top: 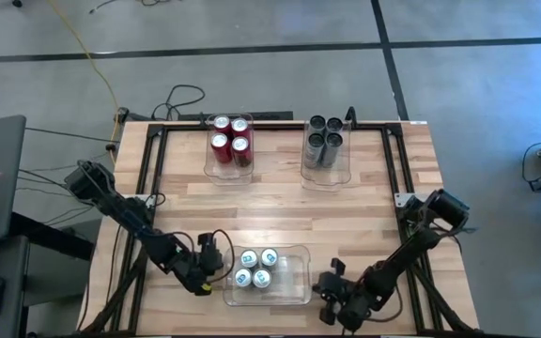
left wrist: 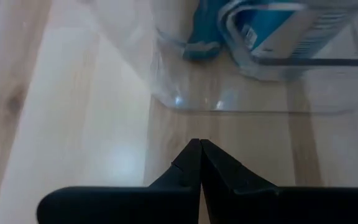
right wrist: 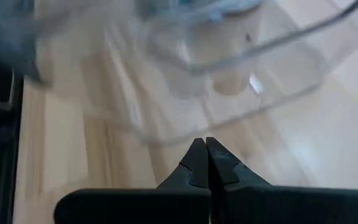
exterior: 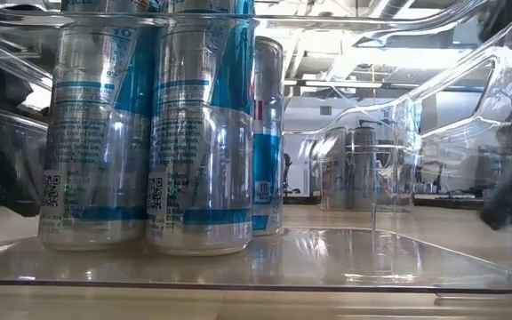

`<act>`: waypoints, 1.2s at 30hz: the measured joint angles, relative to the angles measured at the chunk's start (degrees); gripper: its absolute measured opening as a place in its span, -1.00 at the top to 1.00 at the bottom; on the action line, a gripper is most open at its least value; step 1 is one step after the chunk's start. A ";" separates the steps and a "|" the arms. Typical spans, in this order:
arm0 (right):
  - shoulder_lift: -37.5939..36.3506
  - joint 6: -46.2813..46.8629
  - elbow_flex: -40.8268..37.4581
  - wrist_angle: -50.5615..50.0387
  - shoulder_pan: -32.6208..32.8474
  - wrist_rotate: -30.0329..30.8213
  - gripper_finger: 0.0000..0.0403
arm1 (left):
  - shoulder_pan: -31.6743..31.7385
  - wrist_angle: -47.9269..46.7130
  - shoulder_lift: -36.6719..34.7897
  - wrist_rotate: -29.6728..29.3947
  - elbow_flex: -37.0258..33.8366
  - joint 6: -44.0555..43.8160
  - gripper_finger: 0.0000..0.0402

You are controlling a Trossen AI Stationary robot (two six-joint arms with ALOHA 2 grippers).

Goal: Sort soda cans
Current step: Move the bottom center transparent bin to the center of the table

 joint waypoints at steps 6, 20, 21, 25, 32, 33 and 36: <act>0.00 -1.87 -1.65 3.54 -1.50 2.94 0.99 | 1.06 0.02 0.02 2.97 0.00 0.25 1.00; 0.00 -8.67 -9.41 14.16 -5.64 6.11 0.99 | 0.77 2.71 0.02 5.82 0.01 -0.95 1.00; 0.00 -9.77 -10.02 15.73 -6.14 6.10 0.99 | 0.77 2.94 0.02 6.20 0.00 -0.96 1.00; -0.40 -12.39 -11.74 19.09 -8.17 4.38 0.99 | 0.43 2.97 0.02 8.23 0.02 -1.34 1.00; -1.23 -18.39 -11.75 19.22 -11.73 2.34 0.99 | -1.57 3.34 0.02 8.54 0.01 -2.63 1.00; -1.46 -19.34 -11.75 19.29 -12.42 2.30 0.99 | -1.83 3.39 0.02 8.55 0.02 -2.91 1.00; -1.95 -22.20 -11.75 19.52 -14.59 1.15 0.99 | -2.38 3.48 0.02 8.55 0.02 -3.67 1.00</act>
